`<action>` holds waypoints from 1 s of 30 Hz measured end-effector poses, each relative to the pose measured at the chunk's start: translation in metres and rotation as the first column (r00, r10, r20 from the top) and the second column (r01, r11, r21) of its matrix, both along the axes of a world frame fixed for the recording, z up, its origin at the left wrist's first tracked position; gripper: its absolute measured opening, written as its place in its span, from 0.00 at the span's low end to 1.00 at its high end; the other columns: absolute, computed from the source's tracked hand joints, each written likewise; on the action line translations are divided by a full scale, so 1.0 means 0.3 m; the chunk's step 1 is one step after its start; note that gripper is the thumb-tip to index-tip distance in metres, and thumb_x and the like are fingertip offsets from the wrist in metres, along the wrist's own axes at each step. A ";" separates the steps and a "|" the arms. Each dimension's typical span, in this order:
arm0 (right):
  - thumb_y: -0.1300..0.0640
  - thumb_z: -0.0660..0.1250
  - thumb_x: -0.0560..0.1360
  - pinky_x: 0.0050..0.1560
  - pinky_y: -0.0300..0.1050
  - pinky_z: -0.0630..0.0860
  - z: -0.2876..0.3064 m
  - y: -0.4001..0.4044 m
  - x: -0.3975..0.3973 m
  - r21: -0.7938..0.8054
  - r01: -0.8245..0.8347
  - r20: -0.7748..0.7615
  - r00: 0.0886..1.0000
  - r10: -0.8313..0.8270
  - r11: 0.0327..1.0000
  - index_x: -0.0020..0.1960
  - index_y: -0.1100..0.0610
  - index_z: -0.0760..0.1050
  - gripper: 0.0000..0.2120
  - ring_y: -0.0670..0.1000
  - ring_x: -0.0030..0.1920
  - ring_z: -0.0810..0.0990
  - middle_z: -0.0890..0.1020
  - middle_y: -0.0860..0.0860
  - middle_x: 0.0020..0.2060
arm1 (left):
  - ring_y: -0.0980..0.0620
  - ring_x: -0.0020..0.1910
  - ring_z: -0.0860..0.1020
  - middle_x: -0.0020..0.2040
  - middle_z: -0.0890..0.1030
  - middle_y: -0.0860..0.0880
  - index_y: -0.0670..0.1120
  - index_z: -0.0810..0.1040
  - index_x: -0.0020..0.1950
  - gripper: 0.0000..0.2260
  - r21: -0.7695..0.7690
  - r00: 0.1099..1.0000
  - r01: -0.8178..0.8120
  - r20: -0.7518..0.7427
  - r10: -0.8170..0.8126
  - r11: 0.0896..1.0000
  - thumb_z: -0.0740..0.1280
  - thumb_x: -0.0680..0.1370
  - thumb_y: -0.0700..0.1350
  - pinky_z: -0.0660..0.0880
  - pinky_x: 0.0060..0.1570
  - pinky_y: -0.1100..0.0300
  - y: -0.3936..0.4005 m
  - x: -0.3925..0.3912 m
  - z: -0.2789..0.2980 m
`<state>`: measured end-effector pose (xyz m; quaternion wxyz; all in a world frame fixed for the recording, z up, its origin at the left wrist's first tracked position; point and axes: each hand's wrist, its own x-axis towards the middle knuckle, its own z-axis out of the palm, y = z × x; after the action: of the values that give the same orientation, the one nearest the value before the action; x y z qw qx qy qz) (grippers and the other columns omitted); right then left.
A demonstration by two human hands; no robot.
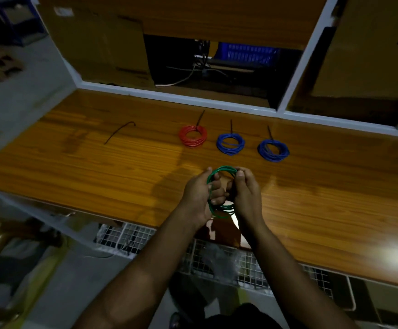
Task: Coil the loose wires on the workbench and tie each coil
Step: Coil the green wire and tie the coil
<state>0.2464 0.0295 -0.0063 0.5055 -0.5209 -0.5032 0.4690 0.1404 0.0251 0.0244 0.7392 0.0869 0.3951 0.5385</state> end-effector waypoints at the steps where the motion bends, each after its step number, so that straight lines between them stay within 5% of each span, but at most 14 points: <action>1: 0.44 0.54 0.81 0.45 0.56 0.76 0.006 -0.003 -0.008 0.028 -0.007 0.125 0.992 0.003 1.000 0.60 0.50 0.74 0.16 0.50 0.44 0.78 0.81 0.48 0.44 | 0.59 0.16 0.58 0.21 0.61 0.54 0.45 0.68 0.40 0.17 0.001 1.000 -0.015 -0.007 0.015 1.000 0.53 0.85 0.50 0.57 0.16 0.67 0.008 -0.014 -0.003; 3: 0.46 0.56 0.81 0.55 0.50 0.75 0.025 -0.005 -0.004 0.190 0.001 0.411 0.908 -0.081 0.982 0.68 0.50 0.70 0.18 0.49 0.57 0.74 0.75 0.49 0.59 | 0.59 0.17 0.57 0.21 0.61 0.54 0.45 0.68 0.40 0.16 0.006 0.999 -0.039 -0.008 0.039 0.999 0.53 0.85 0.49 0.56 0.17 0.67 0.029 -0.040 -0.009; 6: 0.58 0.62 0.79 0.53 0.45 0.69 0.089 -0.008 0.005 0.503 -0.089 0.574 0.778 -0.255 0.860 0.70 0.51 0.69 0.20 0.50 0.59 0.69 0.71 0.51 0.61 | 0.59 0.18 0.57 0.22 0.61 0.54 0.45 0.69 0.40 0.16 -0.003 0.999 -0.054 -0.010 0.054 0.999 0.54 0.85 0.49 0.55 0.19 0.66 0.066 -0.077 -0.012; 8: 0.61 0.62 0.74 0.48 0.48 0.69 0.115 0.008 0.002 0.565 -0.197 0.620 0.742 -0.254 0.801 0.68 0.50 0.70 0.22 0.51 0.56 0.70 0.72 0.51 0.58 | 0.58 0.19 0.57 0.23 0.61 0.55 0.46 0.69 0.39 0.16 -0.026 0.998 -0.058 -0.011 0.058 0.998 0.55 0.85 0.50 0.55 0.21 0.66 0.100 -0.102 -0.014; 12: 0.62 0.65 0.78 0.51 0.36 0.68 0.115 0.060 -0.004 0.541 -0.308 0.643 0.751 -0.149 0.783 0.61 0.55 0.77 0.12 0.51 0.56 0.71 0.73 0.52 0.57 | 0.59 0.18 0.57 0.22 0.60 0.55 0.46 0.68 0.39 0.16 -0.030 0.996 -0.086 0.023 0.087 0.996 0.54 0.85 0.50 0.54 0.19 0.66 0.178 -0.169 -0.019; 15: 0.54 0.65 0.81 0.52 0.23 0.68 0.107 0.130 -0.011 0.346 -0.127 0.602 0.790 -0.116 0.930 0.59 0.52 0.77 0.07 0.37 0.57 0.72 0.69 0.52 0.64 | 0.59 0.17 0.57 0.22 0.60 0.55 0.46 0.67 0.39 0.16 -0.013 0.995 -0.096 0.030 0.096 0.995 0.54 0.85 0.50 0.55 0.16 0.67 0.240 -0.233 -0.005; 16: 0.55 0.65 0.81 0.49 0.26 0.73 0.104 0.158 -0.017 0.198 -0.085 0.510 0.860 -0.028 0.976 0.60 0.50 0.74 0.09 0.34 0.53 0.75 0.71 0.51 0.65 | 0.59 0.17 0.57 0.22 0.60 0.55 0.46 0.67 0.39 0.16 -0.011 0.995 -0.100 0.024 0.100 0.995 0.54 0.85 0.50 0.55 0.16 0.67 0.260 -0.248 0.001; 19: 0.62 0.62 0.81 0.30 0.44 0.79 0.103 0.234 -0.024 -0.093 -0.084 0.030 0.996 0.088 0.992 0.62 0.52 0.70 0.11 0.50 0.33 0.83 0.84 0.51 0.51 | 0.59 0.17 0.56 0.22 0.59 0.55 0.46 0.67 0.39 0.16 -0.033 0.993 -0.107 -0.044 0.105 0.994 0.55 0.85 0.50 0.53 0.16 0.67 0.308 -0.280 0.007; 21: 0.62 0.64 0.80 0.23 0.44 0.74 0.095 0.288 -0.021 -0.027 -0.019 0.080 0.997 0.021 0.999 0.58 0.56 0.74 0.07 0.51 0.26 0.79 0.85 0.51 0.45 | 0.60 0.17 0.56 0.21 0.59 0.55 0.46 0.67 0.38 0.17 -0.043 0.993 -0.062 -0.101 0.057 0.997 0.56 0.85 0.50 0.52 0.17 0.67 0.324 -0.301 0.002; 24: 0.59 0.67 0.79 0.26 0.44 0.73 0.059 0.344 -0.025 0.054 0.059 0.255 0.964 -0.071 0.997 0.52 0.55 0.80 0.04 0.48 0.30 0.80 0.85 0.51 0.40 | 0.60 0.17 0.56 0.21 0.59 0.55 0.46 0.66 0.37 0.17 -0.064 0.994 0.026 -0.106 -0.033 0.998 0.56 0.84 0.49 0.51 0.18 0.67 0.331 -0.337 0.001; 30: 0.61 0.68 0.78 0.31 0.40 0.77 0.008 0.245 -0.145 0.117 0.005 0.390 0.919 -0.051 0.993 0.53 0.45 0.77 0.10 0.42 0.34 0.82 0.83 0.42 0.44 | 0.59 0.16 0.56 0.21 0.59 0.55 0.47 0.65 0.36 0.18 -0.066 1.000 -0.019 0.018 0.020 0.998 0.54 0.85 0.49 0.51 0.18 0.67 0.358 -0.428 0.006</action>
<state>0.2028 0.1031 -0.0039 0.4301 -0.5816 -0.6126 0.3184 0.0119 0.1324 0.0262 0.7400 0.0538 0.4065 0.5331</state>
